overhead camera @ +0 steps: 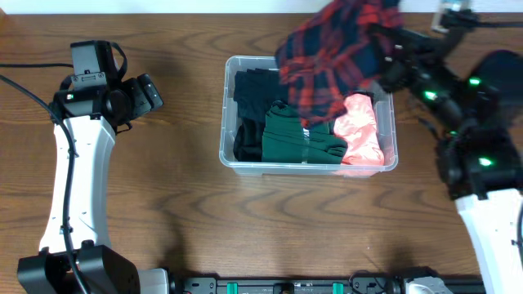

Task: Pack container
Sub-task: 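Lift the plaid shirt with the right gripper and carry it over the bin, then lower the plaid shirt into the bin's left side and release it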

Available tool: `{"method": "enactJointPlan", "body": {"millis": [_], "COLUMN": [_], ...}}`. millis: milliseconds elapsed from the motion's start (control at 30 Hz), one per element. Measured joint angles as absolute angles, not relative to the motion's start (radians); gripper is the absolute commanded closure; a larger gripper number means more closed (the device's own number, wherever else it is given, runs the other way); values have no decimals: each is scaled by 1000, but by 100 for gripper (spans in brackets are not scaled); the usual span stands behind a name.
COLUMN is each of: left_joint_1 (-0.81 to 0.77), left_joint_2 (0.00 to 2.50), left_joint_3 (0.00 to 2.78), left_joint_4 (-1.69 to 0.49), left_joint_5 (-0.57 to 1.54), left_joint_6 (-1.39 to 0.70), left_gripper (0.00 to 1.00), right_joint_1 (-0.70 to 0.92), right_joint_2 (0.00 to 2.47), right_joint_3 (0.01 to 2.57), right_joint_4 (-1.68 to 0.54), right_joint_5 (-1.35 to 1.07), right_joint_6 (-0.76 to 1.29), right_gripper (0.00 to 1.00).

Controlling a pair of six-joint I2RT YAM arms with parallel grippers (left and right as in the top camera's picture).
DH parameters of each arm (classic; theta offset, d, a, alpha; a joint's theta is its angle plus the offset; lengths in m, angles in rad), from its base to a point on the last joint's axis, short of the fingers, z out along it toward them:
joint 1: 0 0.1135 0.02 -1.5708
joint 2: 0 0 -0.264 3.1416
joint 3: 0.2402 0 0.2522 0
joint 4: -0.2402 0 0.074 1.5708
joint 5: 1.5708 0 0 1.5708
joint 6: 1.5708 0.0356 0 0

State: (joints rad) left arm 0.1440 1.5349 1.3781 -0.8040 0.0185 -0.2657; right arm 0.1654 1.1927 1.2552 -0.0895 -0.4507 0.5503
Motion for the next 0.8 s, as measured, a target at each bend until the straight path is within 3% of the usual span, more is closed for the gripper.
{"method": "enactJointPlan", "body": {"millis": [333,800], "left_joint_1": [144,144], "left_joint_2": [1535,1535], "left_joint_3": [1378,1378], "left_joint_4": [-804,-804], "left_joint_5": [19,19], "left_joint_6": [-266,-266], "left_gripper": [2,2], "right_joint_1": [436,523], "right_joint_2": [1314,1406], "right_joint_3": [1254,1252], "right_joint_4": [-4,-6], "right_joint_5": [-180,-24], "right_joint_6": [729,878], "right_gripper": [99,99]}}
